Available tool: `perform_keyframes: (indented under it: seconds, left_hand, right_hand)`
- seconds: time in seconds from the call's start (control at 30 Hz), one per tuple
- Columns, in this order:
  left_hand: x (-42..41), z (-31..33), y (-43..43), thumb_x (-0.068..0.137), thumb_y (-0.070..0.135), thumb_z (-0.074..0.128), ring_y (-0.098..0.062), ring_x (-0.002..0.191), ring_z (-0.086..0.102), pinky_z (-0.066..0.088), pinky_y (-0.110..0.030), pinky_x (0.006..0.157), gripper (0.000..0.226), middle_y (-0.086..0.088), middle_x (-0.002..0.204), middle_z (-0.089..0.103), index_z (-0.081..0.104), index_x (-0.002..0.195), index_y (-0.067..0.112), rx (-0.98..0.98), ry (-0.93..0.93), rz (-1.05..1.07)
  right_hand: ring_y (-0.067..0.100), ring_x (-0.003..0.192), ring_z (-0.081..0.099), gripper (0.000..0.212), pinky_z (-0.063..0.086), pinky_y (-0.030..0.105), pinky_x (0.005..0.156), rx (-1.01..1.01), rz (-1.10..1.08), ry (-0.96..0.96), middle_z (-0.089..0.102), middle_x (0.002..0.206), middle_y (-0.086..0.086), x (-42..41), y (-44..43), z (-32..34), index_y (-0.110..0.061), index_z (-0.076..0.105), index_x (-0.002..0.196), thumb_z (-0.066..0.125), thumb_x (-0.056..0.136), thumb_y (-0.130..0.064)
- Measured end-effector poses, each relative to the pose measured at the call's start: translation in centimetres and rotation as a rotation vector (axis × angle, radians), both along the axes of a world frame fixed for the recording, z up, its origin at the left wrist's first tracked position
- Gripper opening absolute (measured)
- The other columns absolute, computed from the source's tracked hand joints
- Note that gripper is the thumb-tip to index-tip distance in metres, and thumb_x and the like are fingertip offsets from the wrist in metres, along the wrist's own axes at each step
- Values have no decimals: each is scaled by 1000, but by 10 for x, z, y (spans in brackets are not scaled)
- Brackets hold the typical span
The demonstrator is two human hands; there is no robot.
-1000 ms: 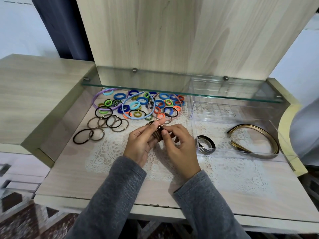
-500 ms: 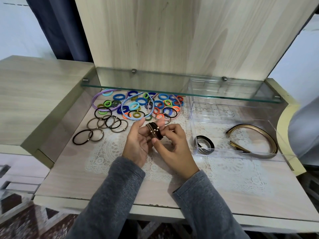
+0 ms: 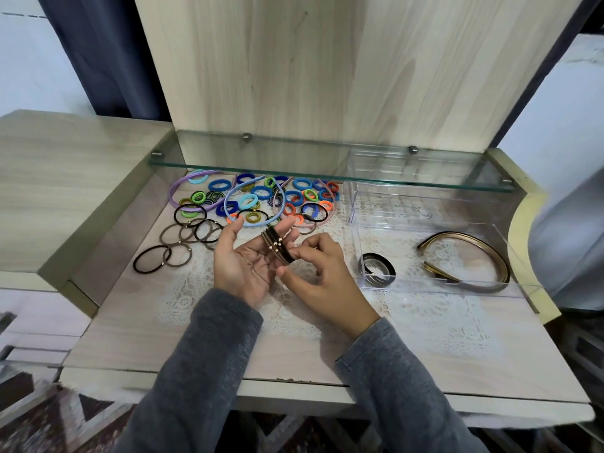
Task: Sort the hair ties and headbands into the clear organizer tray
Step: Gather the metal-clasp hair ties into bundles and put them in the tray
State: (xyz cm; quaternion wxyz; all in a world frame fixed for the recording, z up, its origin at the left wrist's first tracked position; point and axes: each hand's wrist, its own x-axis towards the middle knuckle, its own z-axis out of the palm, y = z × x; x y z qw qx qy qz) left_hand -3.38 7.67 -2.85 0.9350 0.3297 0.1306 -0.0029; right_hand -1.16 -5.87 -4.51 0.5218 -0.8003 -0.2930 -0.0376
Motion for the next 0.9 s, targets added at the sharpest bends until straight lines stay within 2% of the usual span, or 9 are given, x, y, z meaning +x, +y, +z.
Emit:
perform_keyframes:
  seconds: [0.13,0.23,0.3,0.37,0.43,0.53,0.6,0.77,0.9]
  left_hand:
    - [-3,5,2,93,45,41,-20,92,70,58,-27,71,62,-18,123,65,67,110,-9,-104,-20,-64]
    - [-3,12,2,89,40,47,-23,97,69,58,-29,81,56,-19,121,65,70,107,-9,-132,-32,-151]
    - [0,18,0,86,38,51,-23,98,69,58,-29,82,50,-16,117,67,72,101,-4,-94,-1,-220]
    - [7,25,-4,82,33,56,-24,95,69,59,-31,78,38,-12,105,70,74,91,0,-52,63,-287]
    - [15,36,-10,81,28,58,-23,92,67,59,-33,81,25,-8,92,69,71,80,6,18,113,-365]
    - [30,53,-23,76,23,69,-20,85,64,56,-33,82,14,-8,87,66,64,77,10,291,144,-469]
    - [40,61,-33,70,20,76,-18,79,64,56,-31,77,22,-10,89,64,62,83,11,494,168,-510]
    - [67,70,-65,84,14,69,-10,72,60,50,-24,68,5,-1,80,58,63,83,15,993,212,-561]
    - [87,70,-90,86,21,65,-8,68,58,49,-21,61,8,0,82,58,62,86,14,1317,236,-634]
  right_hand:
    - [19,100,42,30,33,22,86,-176,36,-43,44,95,0,4,-17,16,-19,71,102,66,80,-39]
    - [22,99,42,27,35,26,87,-232,42,-124,46,97,1,8,-32,25,-18,71,101,68,82,-36]
    - [21,96,42,21,34,27,84,-281,43,-186,46,96,2,13,-45,30,-17,72,99,68,84,-31]
    - [21,92,41,20,30,26,81,-334,29,-252,46,94,2,20,-57,33,-17,73,97,67,84,-31]
    - [21,89,41,23,26,23,79,-368,0,-313,44,92,0,27,-70,39,-17,74,95,64,83,-33]
    - [21,85,40,21,26,22,76,-415,-24,-404,42,90,-2,32,-89,50,-16,75,93,64,82,-29]
    - [22,84,41,16,32,29,76,-461,-38,-465,43,90,-2,35,-102,58,-17,75,93,66,82,-25]
    - [17,82,38,12,37,31,68,-618,-95,-594,51,90,4,41,-132,68,-19,76,92,72,82,-23]
    - [25,81,45,12,46,43,64,-740,-116,-642,51,89,5,41,-148,69,-21,75,91,73,80,-26]
